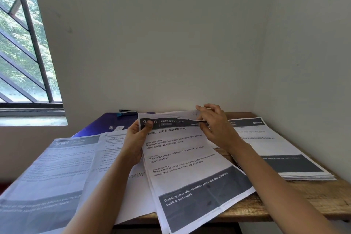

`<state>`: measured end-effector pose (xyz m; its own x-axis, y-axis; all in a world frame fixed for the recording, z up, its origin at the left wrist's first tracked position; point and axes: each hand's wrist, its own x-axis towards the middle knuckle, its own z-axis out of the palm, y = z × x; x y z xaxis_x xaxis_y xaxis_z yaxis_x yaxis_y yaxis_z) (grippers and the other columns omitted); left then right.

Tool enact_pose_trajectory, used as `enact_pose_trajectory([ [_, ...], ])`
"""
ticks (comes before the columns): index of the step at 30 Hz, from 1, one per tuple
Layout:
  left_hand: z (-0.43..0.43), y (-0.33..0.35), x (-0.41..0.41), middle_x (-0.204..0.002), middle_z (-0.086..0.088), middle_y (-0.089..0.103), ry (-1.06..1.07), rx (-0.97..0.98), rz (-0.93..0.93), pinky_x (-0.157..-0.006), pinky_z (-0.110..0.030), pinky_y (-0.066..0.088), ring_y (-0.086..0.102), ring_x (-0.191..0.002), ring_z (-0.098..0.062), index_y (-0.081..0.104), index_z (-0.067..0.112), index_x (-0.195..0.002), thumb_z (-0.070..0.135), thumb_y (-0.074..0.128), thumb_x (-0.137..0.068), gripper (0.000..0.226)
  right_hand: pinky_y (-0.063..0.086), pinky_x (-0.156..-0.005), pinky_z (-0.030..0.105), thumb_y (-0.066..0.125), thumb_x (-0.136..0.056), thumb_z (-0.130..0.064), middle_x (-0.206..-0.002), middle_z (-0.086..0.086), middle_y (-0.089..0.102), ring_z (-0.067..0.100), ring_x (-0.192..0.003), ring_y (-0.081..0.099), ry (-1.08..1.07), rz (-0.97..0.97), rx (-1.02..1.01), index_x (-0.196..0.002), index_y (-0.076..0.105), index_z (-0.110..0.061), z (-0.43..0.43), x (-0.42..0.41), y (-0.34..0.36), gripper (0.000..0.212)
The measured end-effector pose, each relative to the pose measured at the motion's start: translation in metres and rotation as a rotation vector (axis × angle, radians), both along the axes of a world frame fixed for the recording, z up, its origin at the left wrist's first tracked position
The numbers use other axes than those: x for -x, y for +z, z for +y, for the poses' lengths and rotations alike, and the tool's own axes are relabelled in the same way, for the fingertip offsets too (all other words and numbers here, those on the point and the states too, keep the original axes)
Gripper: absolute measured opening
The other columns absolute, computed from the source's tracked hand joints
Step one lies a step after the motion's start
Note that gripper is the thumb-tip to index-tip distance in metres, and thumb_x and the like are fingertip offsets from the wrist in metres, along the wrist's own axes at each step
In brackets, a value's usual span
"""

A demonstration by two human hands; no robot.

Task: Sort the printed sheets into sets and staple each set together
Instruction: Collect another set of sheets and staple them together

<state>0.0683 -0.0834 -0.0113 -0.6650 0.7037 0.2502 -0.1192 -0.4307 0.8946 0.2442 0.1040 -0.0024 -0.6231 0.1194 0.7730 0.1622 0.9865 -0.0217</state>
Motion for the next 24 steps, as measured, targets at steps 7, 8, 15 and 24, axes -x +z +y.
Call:
enact_pose_trajectory([
  [7, 0.000, 0.000, 0.000, -0.082, -0.009, 0.073, 0.003, -0.005, -0.008, -0.057, -0.035, 0.061, 0.071, -0.068, -0.021, 0.062, 0.014, -0.093, 0.014, 0.056, -0.094, 0.006, 0.042, -0.096, 0.040, 0.068, -0.083, -0.009, -0.124, -0.001, 0.065, 0.022, -0.124, 0.047, -0.012, 0.024, -0.050, -0.101, 0.066, -0.013, -0.001, -0.003, 0.002, 0.018],
  [8, 0.000, 0.000, 0.000, -0.081, -0.008, 0.073, 0.011, -0.003, -0.009, -0.058, -0.035, 0.061, 0.071, -0.068, -0.021, 0.062, 0.015, -0.093, 0.013, 0.055, -0.094, 0.007, 0.043, -0.094, 0.038, 0.068, -0.083, -0.009, -0.120, -0.001, 0.067, 0.022, -0.123, 0.049, -0.005, 0.037, -0.066, -0.101, 0.068, -0.012, -0.002, -0.004, 0.002, 0.019],
  [15, 0.000, -0.001, 0.001, -0.082, -0.009, 0.074, 0.008, -0.016, -0.017, -0.058, -0.035, 0.061, 0.071, -0.069, -0.021, 0.062, 0.014, -0.094, 0.018, 0.059, -0.088, 0.008, 0.050, -0.077, 0.028, 0.072, -0.080, -0.006, -0.094, -0.002, 0.072, 0.016, -0.094, 0.059, 0.112, 0.109, -0.083, -0.097, 0.072, -0.010, -0.006, -0.010, 0.004, 0.018],
  [24, 0.001, -0.001, 0.003, -0.082, -0.009, 0.074, 0.031, -0.003, -0.032, -0.056, -0.034, 0.060, 0.071, -0.067, -0.021, 0.062, 0.014, -0.094, 0.013, 0.056, -0.094, 0.006, 0.051, -0.063, 0.023, 0.068, -0.081, -0.017, -0.087, -0.004, 0.069, 0.008, -0.079, 0.059, 0.215, -0.024, -0.020, -0.095, 0.071, -0.016, -0.010, -0.016, 0.008, 0.014],
])
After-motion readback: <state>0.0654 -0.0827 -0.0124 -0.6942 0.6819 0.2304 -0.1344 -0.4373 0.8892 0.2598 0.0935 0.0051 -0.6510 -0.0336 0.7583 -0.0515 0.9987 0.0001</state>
